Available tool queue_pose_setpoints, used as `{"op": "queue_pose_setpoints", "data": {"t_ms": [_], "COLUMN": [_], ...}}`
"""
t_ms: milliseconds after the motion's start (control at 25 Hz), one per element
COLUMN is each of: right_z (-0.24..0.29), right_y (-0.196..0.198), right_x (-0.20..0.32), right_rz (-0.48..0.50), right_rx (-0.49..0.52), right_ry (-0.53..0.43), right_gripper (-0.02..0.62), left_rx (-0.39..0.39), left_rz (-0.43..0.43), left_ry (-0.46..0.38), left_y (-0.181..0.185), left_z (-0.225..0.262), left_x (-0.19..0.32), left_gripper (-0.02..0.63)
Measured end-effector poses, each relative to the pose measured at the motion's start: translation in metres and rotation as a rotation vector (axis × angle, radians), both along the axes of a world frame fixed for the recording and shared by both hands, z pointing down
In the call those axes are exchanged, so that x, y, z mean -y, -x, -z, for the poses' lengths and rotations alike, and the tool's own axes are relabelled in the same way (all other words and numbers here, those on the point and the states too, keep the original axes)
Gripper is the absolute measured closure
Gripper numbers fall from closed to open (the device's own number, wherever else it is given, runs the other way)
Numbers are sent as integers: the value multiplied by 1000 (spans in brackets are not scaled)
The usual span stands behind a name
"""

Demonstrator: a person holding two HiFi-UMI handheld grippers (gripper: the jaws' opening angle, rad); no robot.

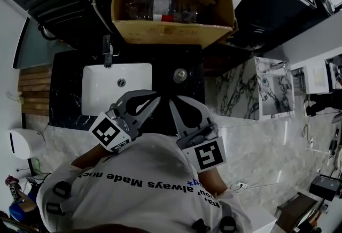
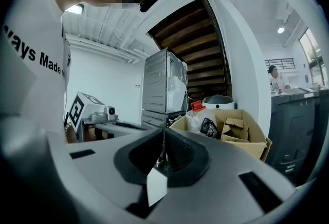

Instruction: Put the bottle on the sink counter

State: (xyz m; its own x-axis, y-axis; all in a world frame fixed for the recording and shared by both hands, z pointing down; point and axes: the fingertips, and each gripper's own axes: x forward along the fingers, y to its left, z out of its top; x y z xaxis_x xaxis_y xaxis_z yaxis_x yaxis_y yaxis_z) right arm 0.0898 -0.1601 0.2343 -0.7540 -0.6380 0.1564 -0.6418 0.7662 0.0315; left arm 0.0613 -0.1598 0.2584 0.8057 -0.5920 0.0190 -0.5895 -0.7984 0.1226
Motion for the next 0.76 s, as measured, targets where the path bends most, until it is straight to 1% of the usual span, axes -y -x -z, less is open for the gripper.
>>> {"op": "queue_pose_setpoints", "data": {"t_ms": [120, 760], "right_z": [1, -2], "right_y": [1, 0], "right_x": [1, 0], "right_rz": [-2, -19], "right_rx": [0, -4], "right_ry": [-5, 0], "right_gripper": [577, 577], "left_rx": [6, -4], "left_rz": [-10, 6], "left_ry": [-1, -5], "left_y": [-3, 3], "left_z": [1, 4], "left_x": [-2, -4], "left_gripper": [603, 603]}}
